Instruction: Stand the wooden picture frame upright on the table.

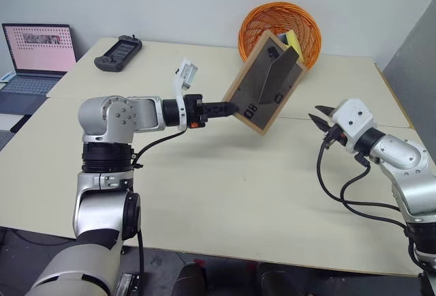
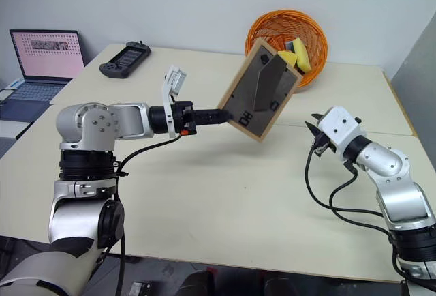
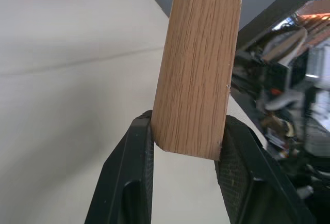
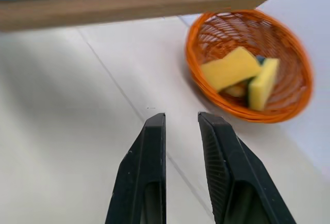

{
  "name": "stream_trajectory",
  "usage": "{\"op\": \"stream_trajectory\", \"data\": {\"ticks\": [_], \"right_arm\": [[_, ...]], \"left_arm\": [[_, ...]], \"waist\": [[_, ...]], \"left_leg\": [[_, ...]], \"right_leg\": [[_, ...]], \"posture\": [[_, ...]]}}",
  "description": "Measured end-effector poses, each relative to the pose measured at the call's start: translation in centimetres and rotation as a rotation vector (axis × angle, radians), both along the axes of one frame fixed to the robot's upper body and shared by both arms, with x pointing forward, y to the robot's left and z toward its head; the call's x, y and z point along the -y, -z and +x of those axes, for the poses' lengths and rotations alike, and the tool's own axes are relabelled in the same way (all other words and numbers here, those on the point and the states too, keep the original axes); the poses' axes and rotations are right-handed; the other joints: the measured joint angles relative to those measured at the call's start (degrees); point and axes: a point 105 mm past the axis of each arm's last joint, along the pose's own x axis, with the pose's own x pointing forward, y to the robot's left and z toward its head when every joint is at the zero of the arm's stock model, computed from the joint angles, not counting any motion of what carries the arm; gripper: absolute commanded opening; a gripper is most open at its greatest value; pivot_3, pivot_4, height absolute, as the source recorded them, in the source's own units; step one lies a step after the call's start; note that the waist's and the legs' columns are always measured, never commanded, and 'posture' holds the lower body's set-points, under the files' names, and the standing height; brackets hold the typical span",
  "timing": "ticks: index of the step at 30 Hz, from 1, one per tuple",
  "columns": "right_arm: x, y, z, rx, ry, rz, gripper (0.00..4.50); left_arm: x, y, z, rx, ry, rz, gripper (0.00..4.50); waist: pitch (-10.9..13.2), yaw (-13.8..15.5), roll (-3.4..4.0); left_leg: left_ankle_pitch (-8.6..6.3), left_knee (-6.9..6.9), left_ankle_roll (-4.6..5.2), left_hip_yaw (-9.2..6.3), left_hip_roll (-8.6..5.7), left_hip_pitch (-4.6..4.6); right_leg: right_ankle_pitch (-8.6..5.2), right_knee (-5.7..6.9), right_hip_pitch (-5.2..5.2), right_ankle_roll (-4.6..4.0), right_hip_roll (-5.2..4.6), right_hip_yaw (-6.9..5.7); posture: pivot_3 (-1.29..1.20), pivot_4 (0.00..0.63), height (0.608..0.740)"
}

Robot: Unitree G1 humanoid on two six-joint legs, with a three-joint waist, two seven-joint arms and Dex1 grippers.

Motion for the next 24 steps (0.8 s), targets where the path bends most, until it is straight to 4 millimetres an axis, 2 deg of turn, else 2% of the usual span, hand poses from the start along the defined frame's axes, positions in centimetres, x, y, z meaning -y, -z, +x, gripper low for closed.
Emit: {"op": "stream_trajectory", "data": {"ticks": [4, 9, 11, 18, 20, 24], "right_arm": [[0.2, 0.6, -0.1, 0.125, -0.027, -0.153, 2.61], [-0.1, 1.7, -0.5, 0.247, -0.064, -0.270, 3.80], [-0.1, 1.8, -0.5, 0.269, -0.065, -0.282, 4.12], [-0.3, 1.6, -0.6, 0.409, -0.075, -0.370, 4.12], [-0.3, 1.4, -0.5, 0.435, -0.077, -0.374, 4.45], [-0.5, 1.5, -0.1, 0.500, -0.088, -0.441, 4.48]], "left_arm": [[-0.3, 1.1, -1.5, -0.096, 0.022, 0.019, 1.32], [-0.2, 0.8, -1.7, -0.102, 0.013, 0.000, 1.32], [-0.2, 0.8, -1.6, -0.105, 0.005, -0.001, 1.32], [-0.5, 0.8, -0.9, -0.159, -0.038, -0.014, 1.32], [-0.5, 0.9, -0.9, -0.172, -0.043, -0.015, 1.32], [-0.6, 0.8, -1.1, -0.198, -0.036, -0.029, 1.32]], "waist": [[0.00, -0.06, 0.00], [0.00, 0.04, 0.00], [0.00, 0.04, 0.00], [0.00, -0.02, 0.00], [0.00, -0.02, 0.00], [0.00, -0.09, 0.00]], "left_leg": [[0.07, 0.04, -0.12, -0.01, 0.00, 0.03], [0.14, 0.08, -0.24, 0.01, -0.01, 0.06], [0.15, 0.08, -0.25, 0.01, -0.02, 0.08], [0.15, 0.12, -0.27, 0.01, -0.05, 0.13], [0.16, 0.14, -0.28, 0.01, -0.06, 0.13], [0.16, 0.23, -0.28, -0.01, -0.10, 0.16]], "right_leg": [[0.00, 0.06, 0.02, 0.00, -0.02, 0.00], [0.00, 0.13, 0.05, 0.00, -0.06, 0.00], [0.01, 0.17, 0.05, -0.01, -0.06, 0.01], [0.01, 0.31, 0.04, -0.01, -0.09, 0.02], [0.01, 0.37, 0.04, -0.01, -0.09, 0.01], [0.01, 0.59, 0.02, -0.01, -0.12, 0.02]], "posture": [[0.00, 0.150, 0.740], [0.00, 0.150, 0.740], [0.00, 0.150, 0.740], [0.00, 0.150, 0.740], [0.00, 0.150, 0.740], [0.00, 0.150, 0.740]]}}
